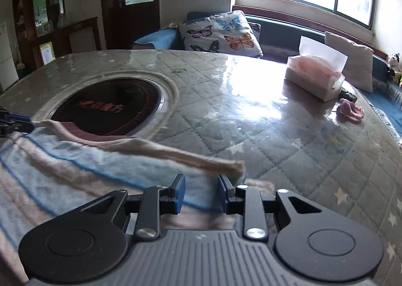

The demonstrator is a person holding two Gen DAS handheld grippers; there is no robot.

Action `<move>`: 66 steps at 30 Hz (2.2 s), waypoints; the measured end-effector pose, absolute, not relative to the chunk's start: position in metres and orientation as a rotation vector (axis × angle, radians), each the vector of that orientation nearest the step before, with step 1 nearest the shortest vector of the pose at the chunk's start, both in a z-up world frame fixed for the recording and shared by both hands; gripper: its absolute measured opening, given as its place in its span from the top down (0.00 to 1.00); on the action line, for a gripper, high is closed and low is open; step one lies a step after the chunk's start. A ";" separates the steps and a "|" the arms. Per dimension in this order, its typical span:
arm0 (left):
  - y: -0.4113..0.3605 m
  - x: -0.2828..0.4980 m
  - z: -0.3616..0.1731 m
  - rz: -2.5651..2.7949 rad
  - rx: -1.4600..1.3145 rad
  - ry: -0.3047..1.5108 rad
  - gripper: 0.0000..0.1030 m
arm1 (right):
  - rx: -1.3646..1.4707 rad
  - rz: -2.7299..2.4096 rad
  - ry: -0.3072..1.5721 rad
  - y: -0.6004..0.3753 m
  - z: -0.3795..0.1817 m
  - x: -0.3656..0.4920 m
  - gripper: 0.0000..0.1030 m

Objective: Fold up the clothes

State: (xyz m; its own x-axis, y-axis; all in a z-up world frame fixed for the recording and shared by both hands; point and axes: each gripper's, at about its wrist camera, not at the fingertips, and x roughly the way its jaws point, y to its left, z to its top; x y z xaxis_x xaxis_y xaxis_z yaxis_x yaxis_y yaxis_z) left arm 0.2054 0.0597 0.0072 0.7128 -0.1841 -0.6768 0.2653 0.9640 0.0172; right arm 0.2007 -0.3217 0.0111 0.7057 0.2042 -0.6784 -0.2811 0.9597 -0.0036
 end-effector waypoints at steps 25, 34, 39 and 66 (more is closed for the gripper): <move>0.121 0.161 0.029 -0.119 -0.030 0.748 0.37 | -0.320 0.695 0.680 -0.178 0.046 0.115 0.64; 0.139 0.130 0.027 -0.103 -0.132 0.767 0.32 | -0.480 0.925 0.651 -0.085 0.031 0.073 0.64; 0.144 0.116 0.024 -0.121 -0.206 0.783 0.31 | -0.548 0.959 0.631 -0.053 0.022 0.061 0.64; 0.126 0.126 0.009 -0.259 -0.597 0.936 0.87 | -0.368 0.972 0.598 -0.081 0.061 0.058 0.93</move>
